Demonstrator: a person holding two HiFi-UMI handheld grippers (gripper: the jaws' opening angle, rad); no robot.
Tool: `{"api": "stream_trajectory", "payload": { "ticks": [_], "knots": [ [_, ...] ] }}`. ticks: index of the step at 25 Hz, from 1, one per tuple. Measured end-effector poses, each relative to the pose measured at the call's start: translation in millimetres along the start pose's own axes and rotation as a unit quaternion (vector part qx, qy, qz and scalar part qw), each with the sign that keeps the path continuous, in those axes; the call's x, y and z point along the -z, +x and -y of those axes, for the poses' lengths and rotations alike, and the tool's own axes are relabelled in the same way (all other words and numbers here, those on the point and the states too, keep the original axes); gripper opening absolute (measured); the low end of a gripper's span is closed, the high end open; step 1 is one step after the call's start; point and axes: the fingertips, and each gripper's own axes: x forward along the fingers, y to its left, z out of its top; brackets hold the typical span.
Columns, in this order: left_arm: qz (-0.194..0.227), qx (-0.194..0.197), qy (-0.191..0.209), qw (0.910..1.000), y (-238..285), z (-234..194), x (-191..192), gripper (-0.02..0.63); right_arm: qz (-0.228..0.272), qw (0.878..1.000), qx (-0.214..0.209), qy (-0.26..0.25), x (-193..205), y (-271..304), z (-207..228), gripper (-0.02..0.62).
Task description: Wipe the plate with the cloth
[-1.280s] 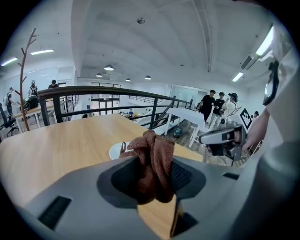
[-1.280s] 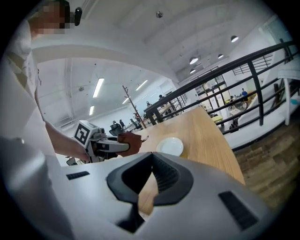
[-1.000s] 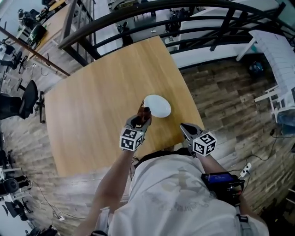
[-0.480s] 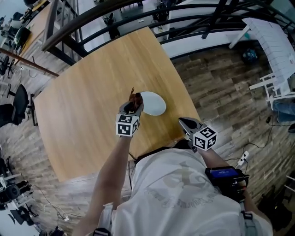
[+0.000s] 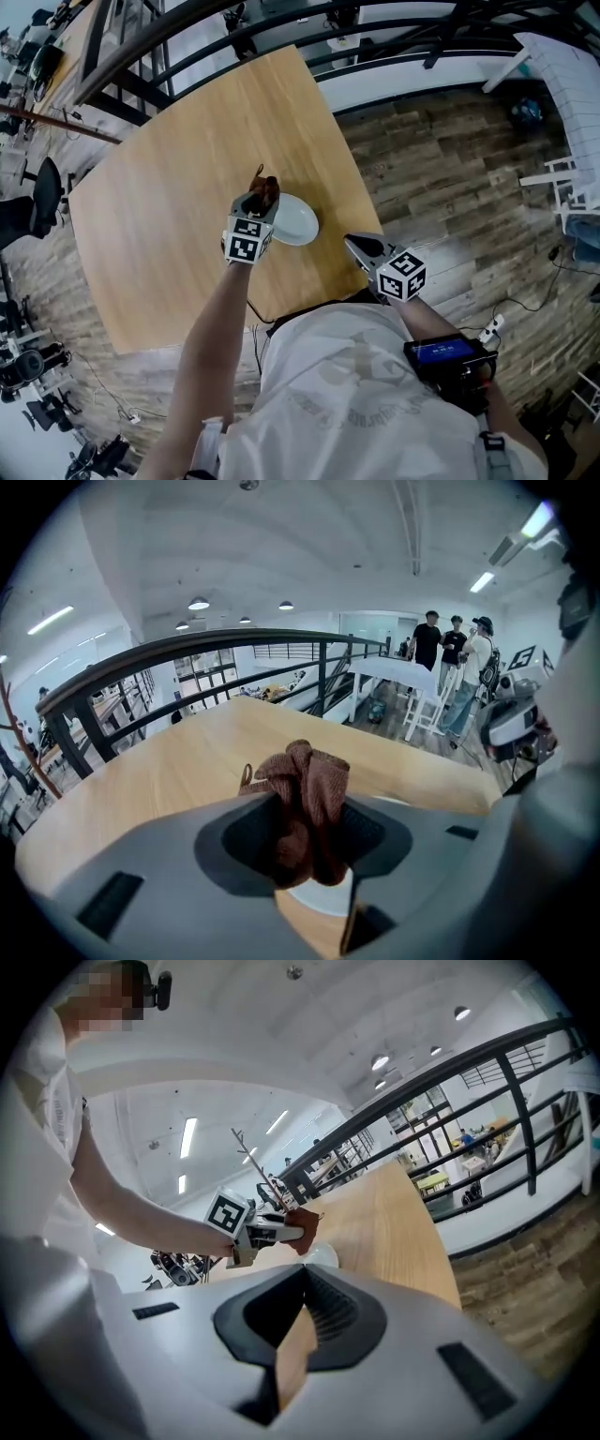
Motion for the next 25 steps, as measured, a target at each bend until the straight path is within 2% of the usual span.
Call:
{"api": "stream_trajectory", "payload": {
  "ticks": [6, 11, 16, 20, 25],
  "knots": [
    [-0.054, 0.000, 0.040, 0.9978, 15.0, 10.3, 0.8, 0.169, -0.021, 0.999, -0.034, 0.012, 16.5, 2.8, -6.7, 0.014],
    [-0.080, -0.001, 0.045, 0.9958, 3.2, 9.4, 15.7, 0.169, -0.018, 0.998, -0.054, 0.012, 18.8, 7.3, -17.5, 0.014],
    [-0.123, 0.003, 0.049, 0.9912, -12.6, 11.4, 37.6, 0.169, -0.004, 0.998, -0.056, 0.025, 13.9, 9.8, -16.3, 0.014],
    [-0.135, 0.003, 0.061, 0.9889, -18.9, 16.0, 41.0, 0.169, -0.001, 0.998, -0.058, 0.029, 10.4, 9.5, -15.3, 0.014],
    [-0.131, 0.011, 0.071, 0.9887, -14.2, 21.1, 34.9, 0.169, -0.006, 0.997, -0.067, 0.031, 15.7, 13.0, -21.8, 0.014]
  ]
}}
